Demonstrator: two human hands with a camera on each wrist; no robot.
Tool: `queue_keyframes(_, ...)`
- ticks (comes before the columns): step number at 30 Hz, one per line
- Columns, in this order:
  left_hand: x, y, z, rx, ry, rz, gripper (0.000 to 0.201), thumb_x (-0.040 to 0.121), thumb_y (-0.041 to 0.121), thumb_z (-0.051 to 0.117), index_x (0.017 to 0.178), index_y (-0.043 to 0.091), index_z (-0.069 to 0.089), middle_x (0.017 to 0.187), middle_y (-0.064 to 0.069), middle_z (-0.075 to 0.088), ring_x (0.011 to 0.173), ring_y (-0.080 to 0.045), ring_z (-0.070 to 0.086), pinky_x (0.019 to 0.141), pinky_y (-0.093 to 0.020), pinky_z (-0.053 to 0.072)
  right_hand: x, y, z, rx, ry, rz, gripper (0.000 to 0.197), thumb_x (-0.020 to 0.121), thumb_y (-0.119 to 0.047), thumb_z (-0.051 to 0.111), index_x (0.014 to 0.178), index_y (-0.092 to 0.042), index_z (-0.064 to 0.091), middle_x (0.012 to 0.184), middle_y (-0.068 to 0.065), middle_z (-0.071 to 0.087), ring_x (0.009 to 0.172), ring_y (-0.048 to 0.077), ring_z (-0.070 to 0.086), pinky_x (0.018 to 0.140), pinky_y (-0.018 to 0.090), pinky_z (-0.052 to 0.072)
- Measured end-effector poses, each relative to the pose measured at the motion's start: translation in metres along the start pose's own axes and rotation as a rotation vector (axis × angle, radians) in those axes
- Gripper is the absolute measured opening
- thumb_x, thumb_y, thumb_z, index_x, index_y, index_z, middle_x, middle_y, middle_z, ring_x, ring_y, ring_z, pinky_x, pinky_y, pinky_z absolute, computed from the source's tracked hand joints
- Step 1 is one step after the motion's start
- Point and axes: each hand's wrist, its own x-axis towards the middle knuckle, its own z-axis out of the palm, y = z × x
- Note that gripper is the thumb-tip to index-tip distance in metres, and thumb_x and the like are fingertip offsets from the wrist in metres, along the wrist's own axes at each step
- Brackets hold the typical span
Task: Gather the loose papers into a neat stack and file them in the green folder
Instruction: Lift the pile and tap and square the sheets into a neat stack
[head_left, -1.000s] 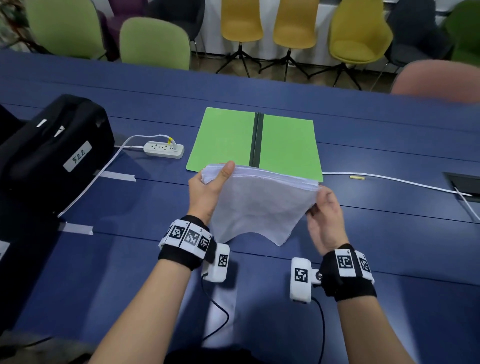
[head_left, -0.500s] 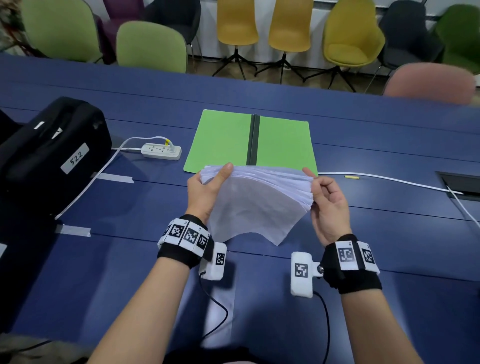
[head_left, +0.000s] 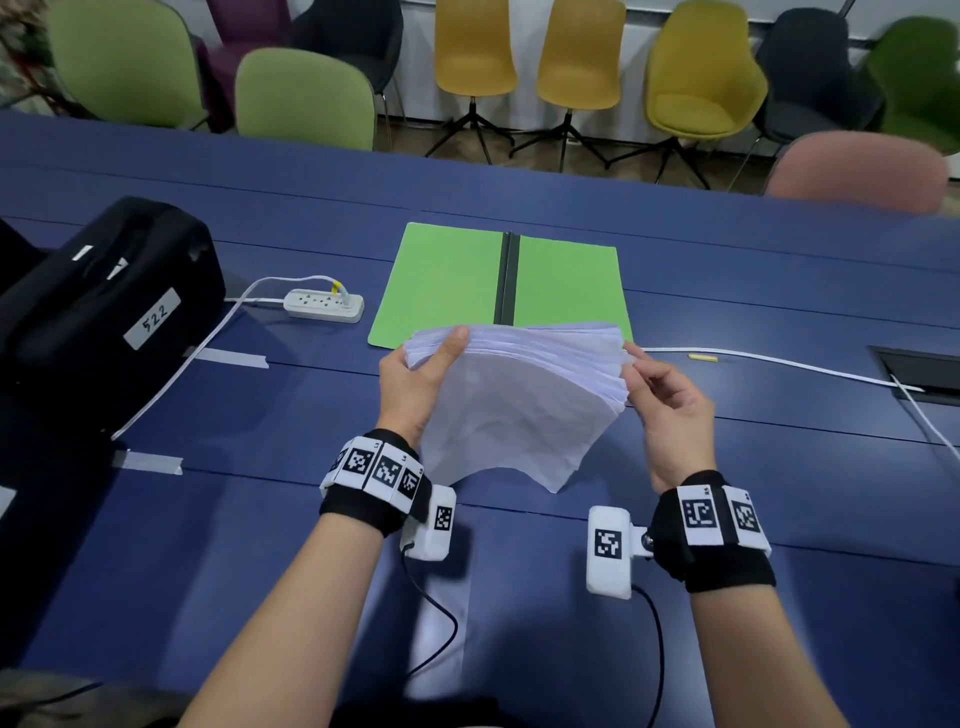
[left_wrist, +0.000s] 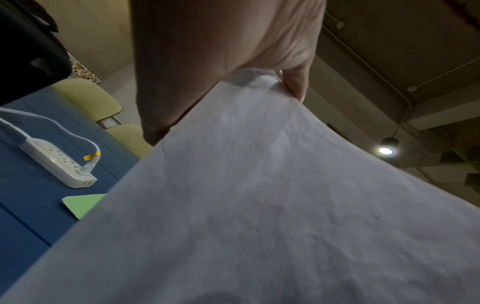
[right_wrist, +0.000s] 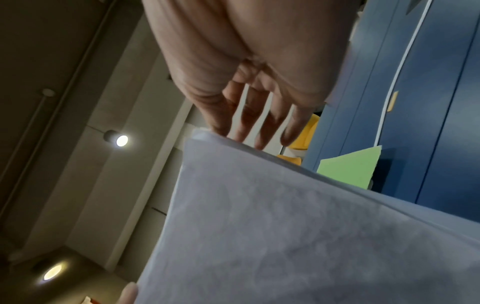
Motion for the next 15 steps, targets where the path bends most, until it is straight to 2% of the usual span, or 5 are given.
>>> queue_keyframes(2, 0.0, 0.0, 0.002, -0.002, 0.012, -0.008, 0.016, 0.079, 0.03, 0.074, 0.078, 0.017, 0.065, 0.063, 0.01, 0.069, 0.054, 0.002, 0.066, 0.051, -0.01, 0.049, -0.001, -0.001, 0.001, -0.028, -0.025, 0.03, 0.013, 0.09, -0.017, 0.061, 0.101, -0.02, 0.066, 0.115, 0.004, 0.067, 0.105, 0.012, 0.062, 0.107, 0.039, 0.043)
queue_keyframes(6, -0.002, 0.001, 0.005, -0.015, 0.031, -0.024, 0.021, 0.081, 0.033, 0.071, 0.075, 0.017, 0.06, 0.049, 0.018, 0.064, 0.046, 0.008, 0.06, 0.049, -0.01, 0.048, -0.006, 0.002, -0.003, -0.015, -0.276, 0.019, 0.095, 0.062, -0.069, 0.069, 0.142, -0.038, 0.029, 0.153, 0.002, 0.035, 0.141, 0.012, 0.033, 0.114, 0.033, 0.029)
queue_keyframes(9, 0.001, 0.001, 0.005, 0.003, 0.033, -0.021, 0.022, 0.081, 0.032, 0.071, 0.069, 0.018, 0.059, 0.05, 0.015, 0.064, 0.046, 0.005, 0.059, 0.052, -0.009, 0.048, -0.007, 0.004, -0.002, -0.147, -0.421, -0.026, 0.114, 0.058, -0.056, 0.081, 0.146, -0.046, 0.009, 0.158, -0.006, 0.018, 0.143, -0.003, 0.018, 0.114, 0.023, 0.022)
queue_keyframes(12, 0.004, 0.0, 0.002, 0.019, 0.002, -0.037, 0.02, 0.081, 0.028, 0.071, 0.078, 0.011, 0.061, 0.064, 0.0, 0.061, 0.047, -0.004, 0.059, 0.05, -0.012, 0.047, 0.002, 0.011, 0.001, -0.194, -0.389, -0.019, 0.119, 0.063, -0.019, 0.083, 0.148, -0.041, 0.004, 0.153, -0.011, 0.027, 0.132, -0.015, 0.032, 0.098, 0.002, 0.034)
queue_keyframes(15, 0.01, -0.001, -0.008, 0.038, -0.08, -0.067, 0.023, 0.079, 0.033, 0.071, 0.083, 0.012, 0.064, 0.075, -0.005, 0.065, 0.06, -0.01, 0.064, 0.063, -0.017, 0.052, 0.01, 0.016, 0.003, -0.125, -0.364, 0.111, 0.095, 0.06, -0.01, 0.084, 0.14, -0.028, 0.036, 0.132, -0.007, 0.057, 0.116, 0.003, 0.058, 0.092, 0.018, 0.047)
